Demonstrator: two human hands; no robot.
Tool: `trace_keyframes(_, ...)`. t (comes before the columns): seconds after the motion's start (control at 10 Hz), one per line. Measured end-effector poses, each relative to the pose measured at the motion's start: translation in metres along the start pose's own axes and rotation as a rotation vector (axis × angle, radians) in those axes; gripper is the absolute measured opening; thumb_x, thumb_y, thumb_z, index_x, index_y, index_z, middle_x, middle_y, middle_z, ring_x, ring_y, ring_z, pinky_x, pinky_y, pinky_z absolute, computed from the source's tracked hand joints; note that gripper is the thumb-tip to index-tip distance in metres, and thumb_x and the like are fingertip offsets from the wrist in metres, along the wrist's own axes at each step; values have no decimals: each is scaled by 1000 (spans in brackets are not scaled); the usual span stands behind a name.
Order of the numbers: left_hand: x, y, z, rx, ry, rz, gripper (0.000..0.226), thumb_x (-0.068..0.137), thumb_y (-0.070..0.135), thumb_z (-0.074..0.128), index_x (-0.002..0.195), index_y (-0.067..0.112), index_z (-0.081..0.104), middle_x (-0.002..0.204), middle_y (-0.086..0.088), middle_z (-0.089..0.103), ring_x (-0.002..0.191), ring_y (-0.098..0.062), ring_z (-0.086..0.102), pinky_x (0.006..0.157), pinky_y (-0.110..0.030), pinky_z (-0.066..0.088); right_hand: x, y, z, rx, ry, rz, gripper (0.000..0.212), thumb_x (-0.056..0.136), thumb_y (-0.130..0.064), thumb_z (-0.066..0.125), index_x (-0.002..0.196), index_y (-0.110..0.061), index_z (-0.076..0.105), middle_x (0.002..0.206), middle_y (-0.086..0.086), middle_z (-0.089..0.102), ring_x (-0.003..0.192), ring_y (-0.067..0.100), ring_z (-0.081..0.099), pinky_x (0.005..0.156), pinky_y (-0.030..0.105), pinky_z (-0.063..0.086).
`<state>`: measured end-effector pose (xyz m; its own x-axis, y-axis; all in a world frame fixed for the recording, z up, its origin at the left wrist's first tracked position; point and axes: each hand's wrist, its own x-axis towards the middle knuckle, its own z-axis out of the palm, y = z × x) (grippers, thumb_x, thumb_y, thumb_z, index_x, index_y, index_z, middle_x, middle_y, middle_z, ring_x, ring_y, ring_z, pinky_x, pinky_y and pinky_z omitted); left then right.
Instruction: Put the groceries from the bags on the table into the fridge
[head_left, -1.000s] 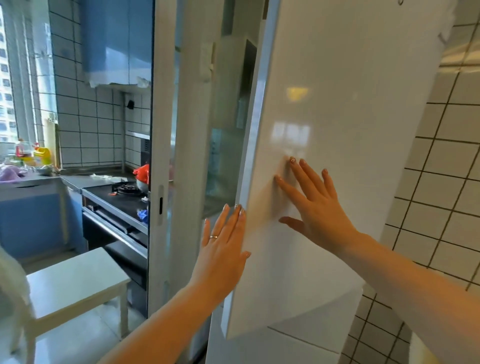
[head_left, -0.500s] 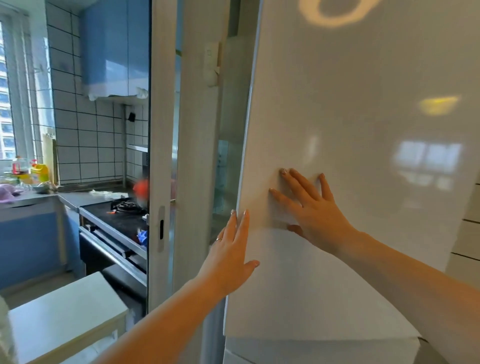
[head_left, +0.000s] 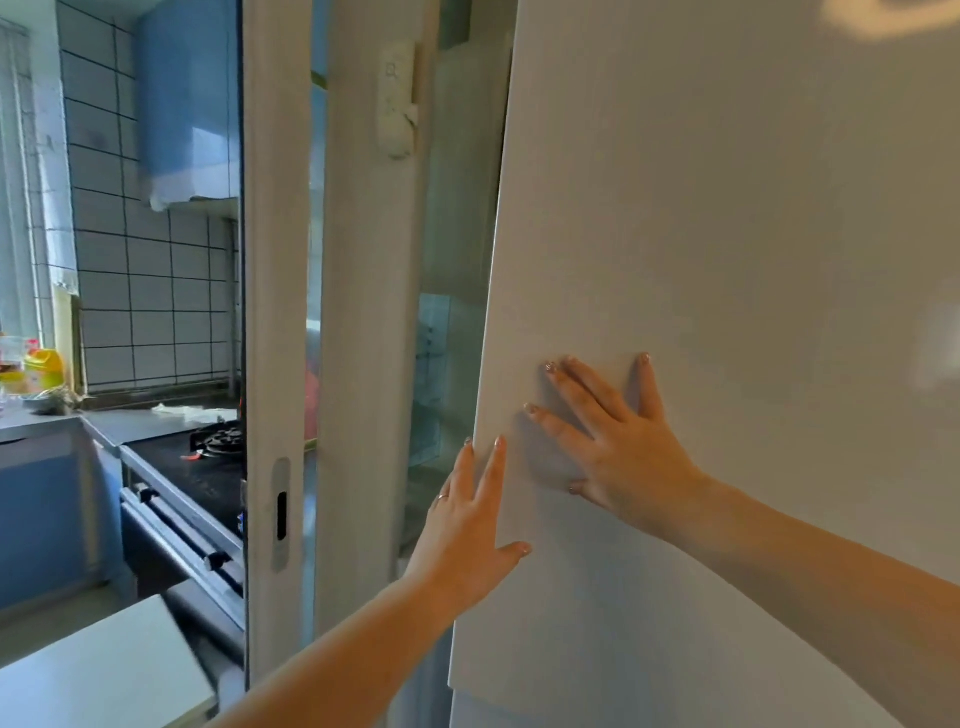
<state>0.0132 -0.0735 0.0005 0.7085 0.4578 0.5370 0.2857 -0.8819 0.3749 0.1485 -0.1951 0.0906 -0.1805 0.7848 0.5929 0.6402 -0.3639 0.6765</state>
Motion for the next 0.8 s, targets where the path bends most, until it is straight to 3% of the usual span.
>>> trace_keyframes(0.2, 23, -9, 22, -20, 44, 6, 106, 83, 49, 62, 137, 41, -30, 155, -1, -19, 145, -25, 4, 114, -34, 19, 9, 5, 21, -31, -48, 24, 100, 41, -46, 89, 130, -18, 54, 147, 21, 34, 138, 33, 25, 98, 73, 9)
trace_keyframes(0.4, 27, -14, 29, -45, 70, 17, 102, 86, 45, 60, 135, 43, -29, 154, 5, -19, 143, -24, 3, 111, -34, 26, 11, 4, 22, -68, -65, 48, 100, 39, -47, 89, 128, -19, 56, 148, 19, 33, 139, 32, 24, 99, 73, 11)
trace_keyframes(0.6, 26, -20, 13, -52, -25, 32, 97, 87, 43, 59, 144, 37, -19, 157, -1, -9, 142, -28, 16, 111, -37, 25, 13, 1, 11, -99, -188, 54, 96, 42, -48, 88, 129, -20, 56, 149, 17, 33, 139, 32, 26, 100, 72, 11)
trace_keyframes(0.7, 23, -23, -7, -6, -84, 65, 95, 87, 44, 58, 147, 31, -15, 157, -1, -1, 144, -24, 11, 114, -38, 21, 12, 0, -2, -69, -258, 90, 93, 38, -46, 90, 123, -19, 61, 143, 16, 42, 135, 30, 35, 97, 72, 21)
trace_keyframes(0.8, 16, -23, -30, -9, -98, 122, 88, 89, 42, 56, 149, 29, -6, 157, 1, 7, 143, -22, 12, 115, -38, 21, 14, -7, -26, 6, -323, 237, 90, 56, -47, 84, 135, -22, 49, 150, 14, 30, 140, 27, 28, 105, 65, 17)
